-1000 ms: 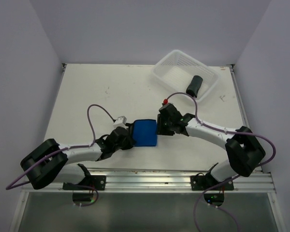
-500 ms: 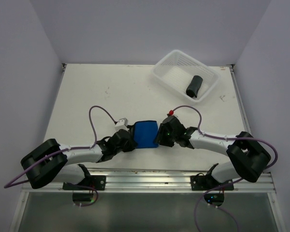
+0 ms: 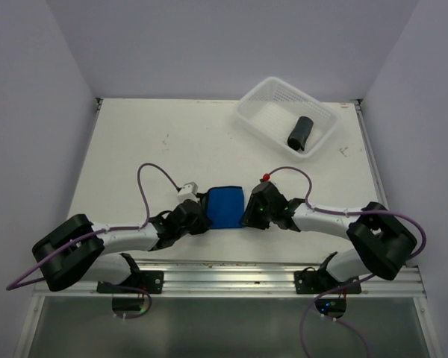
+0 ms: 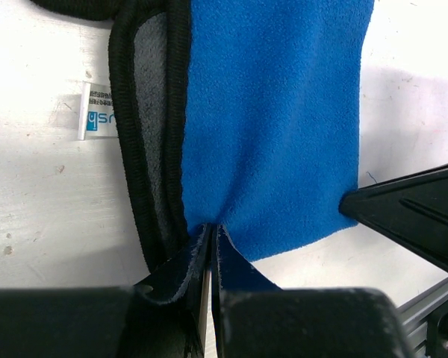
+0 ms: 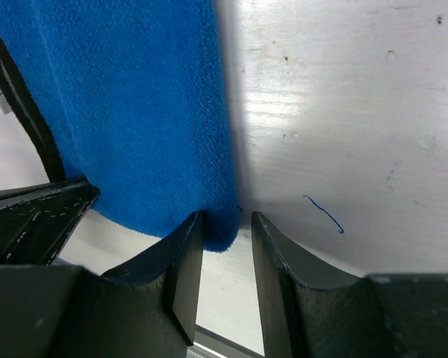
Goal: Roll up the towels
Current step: Fold the towel
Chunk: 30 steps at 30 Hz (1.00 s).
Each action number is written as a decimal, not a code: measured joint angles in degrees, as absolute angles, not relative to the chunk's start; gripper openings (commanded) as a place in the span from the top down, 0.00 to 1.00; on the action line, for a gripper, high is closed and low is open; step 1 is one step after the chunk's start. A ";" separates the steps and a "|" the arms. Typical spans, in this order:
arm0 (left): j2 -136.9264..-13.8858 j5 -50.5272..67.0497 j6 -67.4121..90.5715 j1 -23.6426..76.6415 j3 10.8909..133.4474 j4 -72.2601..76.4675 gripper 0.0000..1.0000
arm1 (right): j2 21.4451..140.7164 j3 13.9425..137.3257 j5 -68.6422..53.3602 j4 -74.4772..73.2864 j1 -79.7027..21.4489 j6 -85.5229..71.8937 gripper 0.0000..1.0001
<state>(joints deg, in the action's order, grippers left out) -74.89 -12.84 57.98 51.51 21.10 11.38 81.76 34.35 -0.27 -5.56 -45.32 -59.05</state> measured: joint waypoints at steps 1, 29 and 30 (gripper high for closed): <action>-74.89 -12.84 57.98 51.51 21.10 11.38 0.93 | 82.04 34.33 -0.58 -4.95 -45.32 -59.18 0.72; -77.54 -5.02 53.98 45.21 42.65 0.23 0.60 | 79.61 33.39 10.98 -7.27 -53.76 -54.02 1.00; -79.64 -3.27 53.98 44.23 43.55 0.71 0.60 | 78.89 32.77 11.73 -7.22 -53.74 -54.02 1.00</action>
